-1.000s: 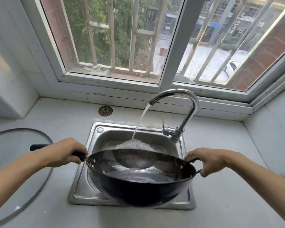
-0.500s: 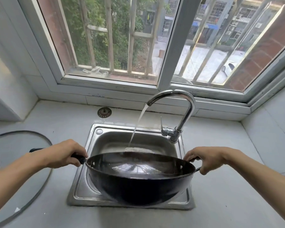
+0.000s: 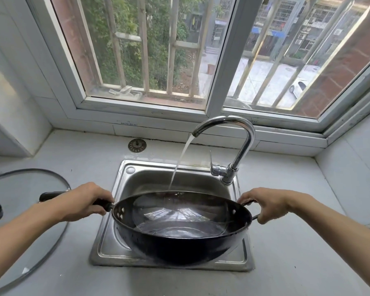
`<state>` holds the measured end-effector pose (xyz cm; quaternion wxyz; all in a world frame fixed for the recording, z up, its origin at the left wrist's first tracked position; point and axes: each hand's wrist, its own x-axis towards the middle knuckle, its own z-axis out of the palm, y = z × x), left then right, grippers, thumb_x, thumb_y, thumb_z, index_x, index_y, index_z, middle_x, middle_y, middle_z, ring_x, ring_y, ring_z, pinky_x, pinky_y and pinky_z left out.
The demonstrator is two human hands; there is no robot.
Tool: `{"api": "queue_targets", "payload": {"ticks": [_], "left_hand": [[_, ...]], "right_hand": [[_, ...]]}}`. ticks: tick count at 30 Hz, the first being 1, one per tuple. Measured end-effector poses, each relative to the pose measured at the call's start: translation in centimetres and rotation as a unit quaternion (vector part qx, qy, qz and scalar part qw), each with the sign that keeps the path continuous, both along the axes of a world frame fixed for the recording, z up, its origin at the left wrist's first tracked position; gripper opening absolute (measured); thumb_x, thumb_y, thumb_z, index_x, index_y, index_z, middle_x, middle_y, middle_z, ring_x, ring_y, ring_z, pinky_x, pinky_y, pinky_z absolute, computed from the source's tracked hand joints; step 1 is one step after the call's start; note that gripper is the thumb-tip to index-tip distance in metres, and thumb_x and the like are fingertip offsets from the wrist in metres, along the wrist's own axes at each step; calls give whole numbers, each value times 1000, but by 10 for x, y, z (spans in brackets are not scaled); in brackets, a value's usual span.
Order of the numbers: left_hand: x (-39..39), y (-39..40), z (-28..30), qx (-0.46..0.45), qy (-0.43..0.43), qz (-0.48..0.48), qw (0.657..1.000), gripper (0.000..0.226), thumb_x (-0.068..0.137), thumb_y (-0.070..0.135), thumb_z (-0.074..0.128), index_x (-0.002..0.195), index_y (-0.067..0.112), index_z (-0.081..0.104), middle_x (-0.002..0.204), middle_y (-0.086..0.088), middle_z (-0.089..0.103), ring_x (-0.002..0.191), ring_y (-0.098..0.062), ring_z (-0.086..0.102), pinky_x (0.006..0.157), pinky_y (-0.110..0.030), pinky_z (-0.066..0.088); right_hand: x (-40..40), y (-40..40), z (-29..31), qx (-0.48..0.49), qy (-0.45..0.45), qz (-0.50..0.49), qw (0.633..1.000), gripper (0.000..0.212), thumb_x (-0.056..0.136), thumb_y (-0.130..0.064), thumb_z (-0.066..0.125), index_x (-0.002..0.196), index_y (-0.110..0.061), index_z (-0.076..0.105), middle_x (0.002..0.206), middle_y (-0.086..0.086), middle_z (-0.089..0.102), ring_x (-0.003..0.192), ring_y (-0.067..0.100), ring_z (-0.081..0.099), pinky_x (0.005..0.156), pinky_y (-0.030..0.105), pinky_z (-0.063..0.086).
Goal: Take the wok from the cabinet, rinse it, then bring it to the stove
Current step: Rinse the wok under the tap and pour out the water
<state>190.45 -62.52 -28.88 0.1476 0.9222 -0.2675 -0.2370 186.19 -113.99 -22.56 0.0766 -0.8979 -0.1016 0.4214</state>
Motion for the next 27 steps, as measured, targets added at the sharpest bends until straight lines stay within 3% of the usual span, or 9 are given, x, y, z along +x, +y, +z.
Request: {"api": "queue_targets", "payload": {"ticks": [5, 9, 13, 22, 27], "left_hand": [[0, 2, -1, -1, -41, 6, 999, 24, 80, 29, 72, 101, 39, 64, 84, 23, 59, 86, 0, 53, 80, -24, 43], [1, 3, -4, -5, -82, 19, 996, 23, 81, 28, 71, 102, 34, 62, 83, 17, 58, 87, -6, 51, 78, -26, 42], [6, 1, -5, -14, -137, 32, 990, 25, 79, 21, 74, 101, 25, 64, 78, 18, 54, 84, -14, 52, 73, -33, 45], [28, -5, -6, 1, -222, 98, 970, 36, 66, 11, 78, 90, 26, 56, 75, 9, 59, 78, -21, 54, 64, -39, 47], [32, -14, 0, -11, -288, 108, 952, 38, 58, 1, 80, 86, 17, 59, 71, 2, 61, 71, -27, 53, 58, -37, 45]], "right_hand": [[2, 3, -11, -12, -21, -12, 1000, 77, 59, -22, 66, 133, -34, 47, 123, -13, 51, 119, 8, 48, 100, 29, 45], [6, 5, -22, -8, -77, -26, 997, 79, 55, -23, 69, 128, -38, 42, 125, -8, 53, 116, 17, 52, 93, 37, 50], [14, 11, -24, 7, -145, -35, 989, 81, 60, -15, 73, 134, -27, 43, 131, -5, 51, 119, 18, 48, 97, 32, 46], [27, 21, -28, -13, -287, -29, 957, 94, 60, -15, 78, 142, -25, 33, 146, -1, 41, 132, 23, 41, 102, 34, 44], [29, 23, -30, -23, -338, -18, 941, 92, 59, -17, 80, 138, -25, 34, 141, -3, 44, 128, 21, 40, 99, 31, 43]]}}
